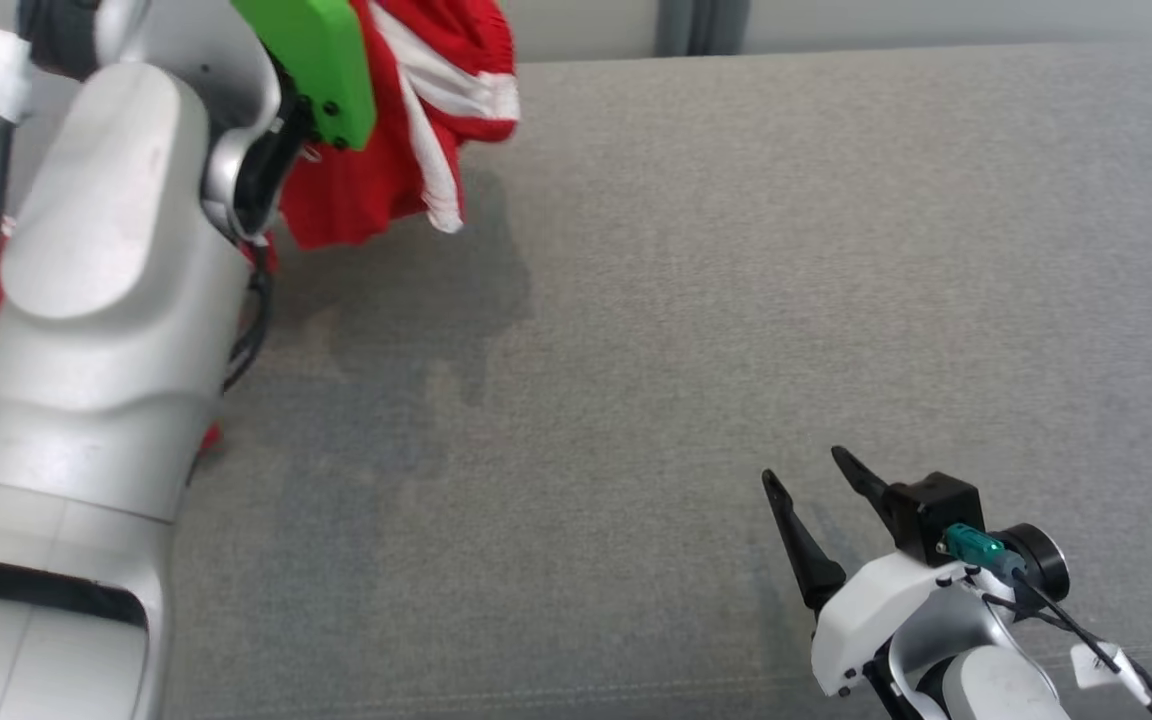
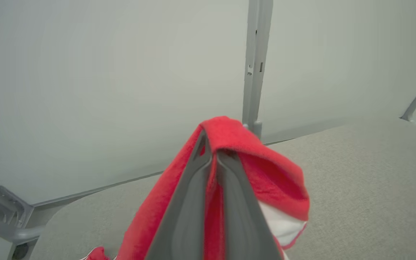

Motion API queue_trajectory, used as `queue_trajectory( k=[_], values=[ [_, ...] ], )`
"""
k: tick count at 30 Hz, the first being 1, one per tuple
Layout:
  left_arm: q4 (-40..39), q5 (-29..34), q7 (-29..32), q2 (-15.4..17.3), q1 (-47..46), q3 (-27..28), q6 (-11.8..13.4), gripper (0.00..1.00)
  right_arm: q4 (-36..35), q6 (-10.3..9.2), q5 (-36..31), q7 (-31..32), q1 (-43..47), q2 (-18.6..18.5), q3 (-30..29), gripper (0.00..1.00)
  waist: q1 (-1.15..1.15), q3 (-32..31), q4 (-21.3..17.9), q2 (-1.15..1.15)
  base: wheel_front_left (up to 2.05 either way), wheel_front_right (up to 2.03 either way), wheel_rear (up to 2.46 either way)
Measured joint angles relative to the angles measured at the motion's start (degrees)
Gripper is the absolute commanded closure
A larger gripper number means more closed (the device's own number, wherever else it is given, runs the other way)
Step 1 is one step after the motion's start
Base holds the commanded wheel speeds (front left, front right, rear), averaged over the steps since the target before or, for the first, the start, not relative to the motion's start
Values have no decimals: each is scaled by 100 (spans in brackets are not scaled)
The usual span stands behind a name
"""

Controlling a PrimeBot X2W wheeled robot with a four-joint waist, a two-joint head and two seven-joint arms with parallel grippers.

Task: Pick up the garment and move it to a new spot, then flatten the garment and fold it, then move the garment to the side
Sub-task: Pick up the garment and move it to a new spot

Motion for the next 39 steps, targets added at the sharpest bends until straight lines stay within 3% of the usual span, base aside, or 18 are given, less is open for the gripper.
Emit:
queue_trajectory(
  k=[10, 16, 24, 35, 36, 37, 38, 39],
  values=[
    [-829, -542, 18, -550, 606, -54, -9, 100, 9, 0, 132, -24, 59, -1, -9, 0, 0, -411, -1040, 0, 0, 0, 0],
    [-890, -680, -33, -639, 1129, -136, 119, 100, 18, -1, 260, -115, 9, -5, -24, 0, 0, -430, -1615, 0, 0, 0, 0],
    [-137, -537, -381, -13, 2008, -88, 328, 100, 141, 0, 410, -293, -166, -4, -45, 0, 0, -186, -1973, 0, 0, 0, 0],
    [644, -383, -969, 465, 2505, -4, 646, 100, 254, -1, 408, -356, -243, -2, -105, 0, 0, -87, -1704, 0, 0, 0, 0],
    [705, -360, -1012, 487, 2533, -14, 654, 96, 256, 0, 408, -355, -244, -2, -102, 0, 0, -101, -1672, 0, 0, 0, 0],
    [765, -345, -1047, 513, 2565, -29, 672, 57, 258, 0, 408, -353, -244, -1, -97, 0, 0, -118, -1641, 0, 0, 0, 0],
    [853, -328, -1046, 535, 2600, -51, 677, 0, 260, 0, 407, -342, -244, -2, -89, 0, 0, -139, -1612, 0, 0, 0, 0],
    [931, -345, -999, 537, 2646, -34, 678, 0, 265, 0, 394, -330, -243, 0, -91, 0, 0, -163, -1588, 0, 0, 0, 0]
  ],
)
